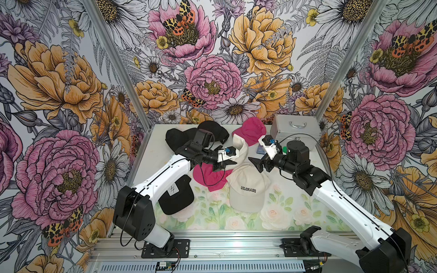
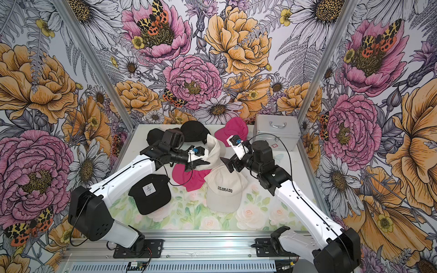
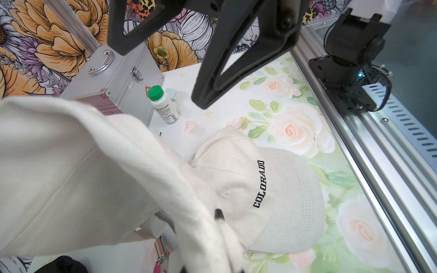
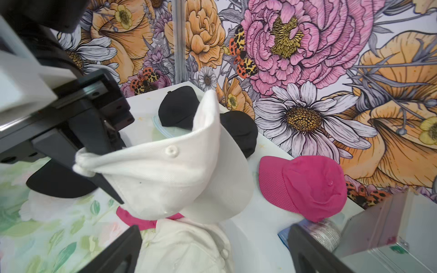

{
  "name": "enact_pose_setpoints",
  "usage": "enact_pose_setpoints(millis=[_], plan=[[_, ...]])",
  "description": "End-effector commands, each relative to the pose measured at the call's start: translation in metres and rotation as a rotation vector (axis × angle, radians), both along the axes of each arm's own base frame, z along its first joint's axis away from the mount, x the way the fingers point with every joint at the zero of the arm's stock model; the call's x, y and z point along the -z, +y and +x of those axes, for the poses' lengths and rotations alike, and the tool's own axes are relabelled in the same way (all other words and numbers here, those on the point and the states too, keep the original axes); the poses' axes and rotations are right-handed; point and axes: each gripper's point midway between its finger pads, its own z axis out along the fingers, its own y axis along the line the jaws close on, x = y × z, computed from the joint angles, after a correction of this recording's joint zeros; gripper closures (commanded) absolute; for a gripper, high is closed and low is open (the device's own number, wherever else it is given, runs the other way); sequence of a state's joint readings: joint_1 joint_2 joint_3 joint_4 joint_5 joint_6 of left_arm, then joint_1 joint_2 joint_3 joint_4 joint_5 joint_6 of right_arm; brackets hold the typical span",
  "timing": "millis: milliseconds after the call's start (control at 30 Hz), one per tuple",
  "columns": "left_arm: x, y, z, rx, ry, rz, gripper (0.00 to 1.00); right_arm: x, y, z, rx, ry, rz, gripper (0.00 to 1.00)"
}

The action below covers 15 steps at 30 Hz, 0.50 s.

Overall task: Stack the baseball caps by color
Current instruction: Pick up the baseball cap from the center of the board.

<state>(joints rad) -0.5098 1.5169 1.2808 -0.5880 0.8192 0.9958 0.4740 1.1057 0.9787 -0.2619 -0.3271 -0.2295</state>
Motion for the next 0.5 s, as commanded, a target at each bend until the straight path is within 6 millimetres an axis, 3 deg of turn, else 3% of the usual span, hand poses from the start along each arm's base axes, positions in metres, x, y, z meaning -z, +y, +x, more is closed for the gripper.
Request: enact_pose_setpoints(millis=[0,100,267,467], plan=[[-0.019,0.001,-0.034,0.142,-0.054,-0.032,0.96,-0.011,0.015,-0.027,-0.201,-0.071,-0.105,0.01],[-0.017,-0.001,-0.042,0.164,-0.076,-0.004,0.96,-0.005,0.024,-0.038,-0.283,-0.054,-0.198,0.01],[-0.011,-0.001,-0.043,0.161,-0.092,0.050,0.97,-0.018,0.034,-0.047,-0.359,-0.112,-0.259,0.03],[-0.020,-0.007,-0.053,0.220,-0.120,0.022,0.98,-0.022,0.052,-0.059,-0.495,-0.131,-0.326,0.09]])
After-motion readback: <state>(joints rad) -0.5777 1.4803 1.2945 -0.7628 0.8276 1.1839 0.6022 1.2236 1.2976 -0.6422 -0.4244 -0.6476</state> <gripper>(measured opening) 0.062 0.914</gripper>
